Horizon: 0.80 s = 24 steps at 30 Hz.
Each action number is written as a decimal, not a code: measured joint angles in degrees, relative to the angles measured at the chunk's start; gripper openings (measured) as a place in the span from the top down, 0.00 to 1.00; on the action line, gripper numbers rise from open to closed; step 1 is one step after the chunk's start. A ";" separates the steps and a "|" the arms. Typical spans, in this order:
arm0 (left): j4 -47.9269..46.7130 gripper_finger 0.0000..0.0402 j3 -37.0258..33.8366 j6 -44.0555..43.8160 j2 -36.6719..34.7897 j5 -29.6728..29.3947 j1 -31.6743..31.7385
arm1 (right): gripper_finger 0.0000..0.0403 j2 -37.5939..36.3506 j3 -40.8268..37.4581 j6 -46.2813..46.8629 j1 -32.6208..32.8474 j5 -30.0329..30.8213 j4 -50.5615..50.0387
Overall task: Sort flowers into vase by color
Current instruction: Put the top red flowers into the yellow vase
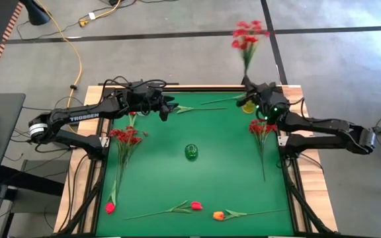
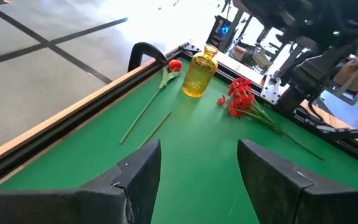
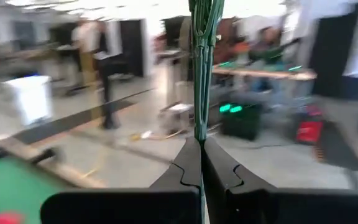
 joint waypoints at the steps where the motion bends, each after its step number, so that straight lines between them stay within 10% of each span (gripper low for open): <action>1: 0.00 0.50 0.00 0.28 0.00 -0.11 0.00 | 0.94 0.38 1.09 1.35 1.50 -0.80 -2.91; 10: -0.01 0.50 0.00 2.13 0.02 -1.45 -0.02 | 0.94 7.88 5.28 23.71 11.92 -9.09 -31.23; 24: -0.07 0.50 0.00 3.65 0.02 -0.28 -0.09 | 0.93 28.62 6.14 46.16 19.03 -21.65 -41.35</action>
